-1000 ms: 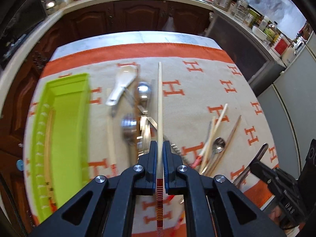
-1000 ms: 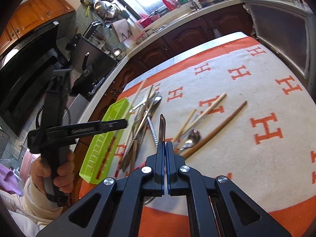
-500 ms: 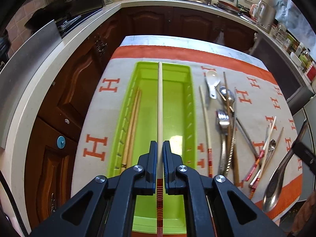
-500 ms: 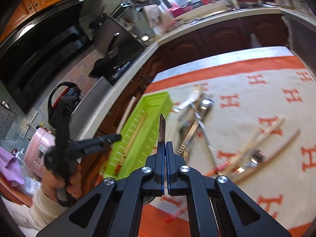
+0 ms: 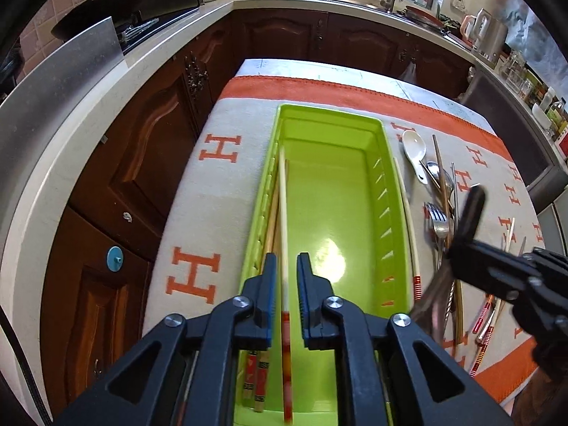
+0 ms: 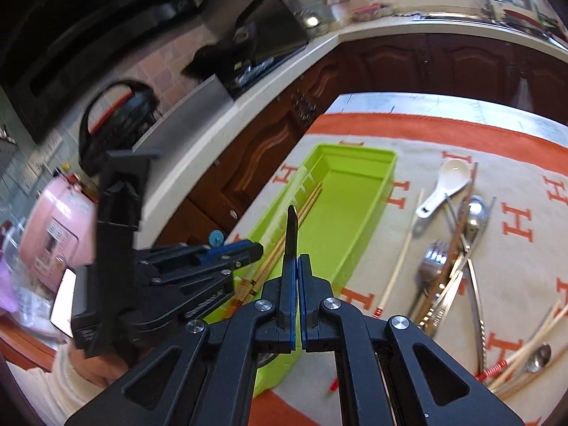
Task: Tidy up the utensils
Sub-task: 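Lower the chopstick into the green tray with the left tool while the right tool drops the spoon there, then reach into the pile and grasp another red-striped chopstick with the left tool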
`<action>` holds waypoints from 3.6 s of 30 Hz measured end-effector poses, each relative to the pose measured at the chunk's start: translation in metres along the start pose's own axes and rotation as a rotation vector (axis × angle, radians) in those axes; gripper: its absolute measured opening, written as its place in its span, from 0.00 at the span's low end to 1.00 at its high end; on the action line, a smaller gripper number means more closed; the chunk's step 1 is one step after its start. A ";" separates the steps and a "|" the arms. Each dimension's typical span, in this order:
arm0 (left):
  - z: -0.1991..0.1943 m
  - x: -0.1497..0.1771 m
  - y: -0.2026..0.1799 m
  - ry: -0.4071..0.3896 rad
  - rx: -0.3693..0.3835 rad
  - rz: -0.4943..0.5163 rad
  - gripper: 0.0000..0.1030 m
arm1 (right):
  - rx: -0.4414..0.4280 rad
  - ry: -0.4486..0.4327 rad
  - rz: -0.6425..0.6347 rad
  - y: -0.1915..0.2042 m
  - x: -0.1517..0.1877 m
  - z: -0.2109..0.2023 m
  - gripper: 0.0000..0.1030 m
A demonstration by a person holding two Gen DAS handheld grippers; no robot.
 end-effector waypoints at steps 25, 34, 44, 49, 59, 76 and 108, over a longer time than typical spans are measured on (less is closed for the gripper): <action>-0.027 -0.010 0.015 -0.053 0.006 -0.024 0.36 | 0.073 0.037 -0.037 -0.011 0.023 0.006 0.16; -0.035 -0.010 -0.018 -0.054 0.050 0.032 0.36 | 0.121 -0.009 0.000 -0.036 0.038 -0.043 0.16; -0.048 -0.011 -0.070 -0.061 0.119 0.119 0.36 | 0.217 -0.064 0.100 -0.090 0.057 -0.104 0.16; -0.049 -0.007 -0.103 -0.046 0.163 0.168 0.36 | 0.260 -0.108 0.168 -0.122 0.067 -0.139 0.16; -0.039 0.007 -0.179 0.028 0.289 0.243 0.36 | 0.345 -0.137 0.318 -0.185 0.099 -0.185 0.16; 0.006 0.048 -0.274 0.193 0.373 0.381 0.20 | 0.333 -0.151 0.459 -0.241 0.139 -0.199 0.16; 0.033 0.065 -0.298 0.275 0.338 0.398 0.04 | 0.285 -0.146 0.538 -0.268 0.162 -0.184 0.16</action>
Point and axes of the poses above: each gripper's, at about its wrist camera, not at the fingertips, and z roughly the way its jaws point, y to its left, x to its underside, the point moved 8 cm from there along z, roughly the way its jaws point, and after that the axes turned 8 degrees about -y, right-handed, at the moved point
